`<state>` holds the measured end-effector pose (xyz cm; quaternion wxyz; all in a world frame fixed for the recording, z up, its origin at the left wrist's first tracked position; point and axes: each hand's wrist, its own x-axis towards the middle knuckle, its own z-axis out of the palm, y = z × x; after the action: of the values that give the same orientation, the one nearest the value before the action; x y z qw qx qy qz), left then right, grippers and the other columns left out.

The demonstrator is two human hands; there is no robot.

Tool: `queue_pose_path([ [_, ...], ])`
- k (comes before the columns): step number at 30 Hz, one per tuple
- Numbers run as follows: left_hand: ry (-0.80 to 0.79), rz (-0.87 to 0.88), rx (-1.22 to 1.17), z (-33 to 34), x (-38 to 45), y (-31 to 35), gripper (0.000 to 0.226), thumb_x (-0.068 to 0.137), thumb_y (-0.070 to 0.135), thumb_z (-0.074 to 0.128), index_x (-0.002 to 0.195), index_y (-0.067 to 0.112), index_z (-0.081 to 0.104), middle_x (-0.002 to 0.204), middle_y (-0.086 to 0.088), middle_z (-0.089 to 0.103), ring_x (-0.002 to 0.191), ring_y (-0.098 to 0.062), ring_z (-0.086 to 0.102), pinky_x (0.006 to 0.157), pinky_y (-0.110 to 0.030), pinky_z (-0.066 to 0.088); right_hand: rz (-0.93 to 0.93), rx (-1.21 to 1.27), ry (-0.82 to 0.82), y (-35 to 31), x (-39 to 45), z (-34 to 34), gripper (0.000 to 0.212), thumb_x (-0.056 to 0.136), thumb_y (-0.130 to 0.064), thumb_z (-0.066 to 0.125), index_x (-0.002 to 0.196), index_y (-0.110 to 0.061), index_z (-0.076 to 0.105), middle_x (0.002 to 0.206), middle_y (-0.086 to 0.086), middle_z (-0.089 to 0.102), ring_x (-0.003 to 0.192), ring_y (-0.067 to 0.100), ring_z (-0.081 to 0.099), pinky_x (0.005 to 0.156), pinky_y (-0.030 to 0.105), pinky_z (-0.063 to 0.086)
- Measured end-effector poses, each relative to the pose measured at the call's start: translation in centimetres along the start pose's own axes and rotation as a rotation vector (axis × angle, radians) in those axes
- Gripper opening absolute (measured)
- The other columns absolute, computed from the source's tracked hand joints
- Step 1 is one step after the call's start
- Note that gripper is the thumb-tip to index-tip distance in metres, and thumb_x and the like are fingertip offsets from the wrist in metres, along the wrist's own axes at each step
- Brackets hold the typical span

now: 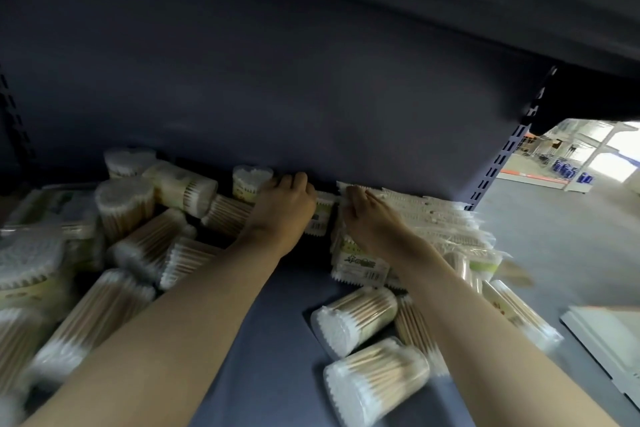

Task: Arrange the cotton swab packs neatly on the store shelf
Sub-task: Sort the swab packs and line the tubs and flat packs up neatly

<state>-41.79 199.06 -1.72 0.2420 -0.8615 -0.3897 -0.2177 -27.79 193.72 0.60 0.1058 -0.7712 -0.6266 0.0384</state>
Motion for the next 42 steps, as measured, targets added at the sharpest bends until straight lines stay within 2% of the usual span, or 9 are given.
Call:
queue_pose_path([
  [9, 0.077, -0.001, -0.006, 1.0, 0.6, -1.1, 0.026, 0.031, -0.002, 0.074, 0.053, 0.004, 0.062, 0.057, -0.010, 0.057, 0.046, -0.026, 0.056, 0.049, -0.026, 0.048, -0.065, -0.014, 0.012, 0.1, 0.2, 0.6, 0.064, 0.091, -0.041, 0.010, 0.143, -0.007, 0.027, 0.152, 0.009, 0.025, 0.141, 0.022, 0.022, 0.115, 0.034, 0.017],
  [12, 0.129, 0.036, -0.019, 0.9, 0.9, -0.4, 0.023, 0.032, -0.006, 0.061, 0.053, 0.003, 0.061, 0.057, -0.011, 0.057, 0.046, -0.026, 0.057, 0.048, -0.026, 0.049, -0.051, -0.011, 0.038, 0.3, 0.4, 0.6, 0.048, 0.098, -0.028, 0.026, 0.142, -0.008, 0.030, 0.151, 0.009, 0.027, 0.140, 0.021, 0.024, 0.115, 0.033, 0.017],
  [17, 0.171, 0.029, -0.008, 1.0, 1.4, -0.1, 0.021, 0.039, -0.003, 0.051, 0.055, 0.005, 0.062, 0.058, -0.010, 0.058, 0.047, -0.025, 0.056, 0.048, -0.025, 0.048, -0.056, -0.028, 0.034, 0.5, 0.6, 1.1, 0.071, 0.087, -0.046, 0.008, 0.142, -0.008, 0.029, 0.152, 0.009, 0.027, 0.140, 0.021, 0.024, 0.115, 0.035, 0.019],
  [24, 0.102, -0.024, 0.006, 0.8, 2.1, 0.4, 0.015, 0.041, 0.001, 0.053, 0.052, 0.008, 0.061, 0.055, -0.007, 0.056, 0.043, -0.022, 0.054, 0.044, -0.023, 0.044, -0.035, 0.001, 0.012, 0.4, 0.2, 0.5, 0.048, 0.099, -0.025, 0.029, 0.144, -0.009, 0.027, 0.153, 0.007, 0.023, 0.141, 0.022, 0.019, 0.115, 0.034, 0.014],
  [29, 0.032, -0.010, 0.011, 0.8, 2.3, 0.3, 0.014, 0.045, 0.002, 0.053, 0.053, 0.007, 0.063, 0.056, -0.007, 0.057, 0.044, -0.022, 0.054, 0.044, -0.022, 0.044, -0.102, -0.035, 0.092, 0.7, 0.6, 1.4, 0.093, 0.068, -0.050, -0.008, 0.134, -0.005, 0.039, 0.144, 0.012, 0.038, 0.135, 0.024, 0.032, 0.112, 0.035, 0.025],
  [33, 0.031, 0.011, 0.048, 0.7, 2.0, 0.3, 0.021, 0.042, -0.001, 0.053, 0.058, 0.006, 0.065, 0.059, -0.008, 0.058, 0.045, -0.024, 0.056, 0.044, -0.024, 0.046, -0.039, -0.024, 0.058, 0.4, 0.6, 1.1, 0.062, 0.092, -0.038, 0.011, 0.140, -0.007, 0.034, 0.148, 0.010, 0.032, 0.138, 0.024, 0.028, 0.112, 0.034, 0.021],
  [36, 0.017, 0.014, 0.086, 0.7, 1.8, 0.5, 0.023, 0.044, -0.003, 0.051, 0.060, 0.006, 0.066, 0.060, -0.008, 0.058, 0.044, -0.023, 0.055, 0.044, -0.024, 0.046, -0.045, -0.019, 0.067, 0.4, 0.6, 1.3, 0.074, 0.083, -0.042, 0.002, 0.140, -0.006, 0.031, 0.150, 0.012, 0.030, 0.139, 0.024, 0.026, 0.114, 0.035, 0.020],
  [38, -0.011, 0.012, 0.098, 0.7, 1.7, 0.4, 0.025, 0.046, -0.004, 0.050, 0.062, 0.006, 0.067, 0.060, -0.008, 0.058, 0.044, -0.024, 0.055, 0.046, -0.025, 0.047, -0.022, -0.011, 0.052, 0.5, 0.7, 1.4, 0.062, 0.091, -0.038, 0.010, 0.140, -0.006, 0.031, 0.149, 0.012, 0.030, 0.139, 0.023, 0.026, 0.114, 0.035, 0.020],
  [42, -0.067, 0.014, 0.098, 0.9, 1.3, 0.5, 0.037, 0.048, 0.001, 0.065, 0.084, 0.000, 0.072, 0.074, -0.013, 0.063, 0.061, -0.029, 0.062, 0.066, -0.034, 0.056, -0.044, -0.027, 0.072, 0.2, 0.4, 1.0, 0.076, 0.078, -0.043, 0.004, 0.137, -0.007, 0.037, 0.147, 0.011, 0.035, 0.136, 0.023, 0.031, 0.112, 0.034, 0.023],
])
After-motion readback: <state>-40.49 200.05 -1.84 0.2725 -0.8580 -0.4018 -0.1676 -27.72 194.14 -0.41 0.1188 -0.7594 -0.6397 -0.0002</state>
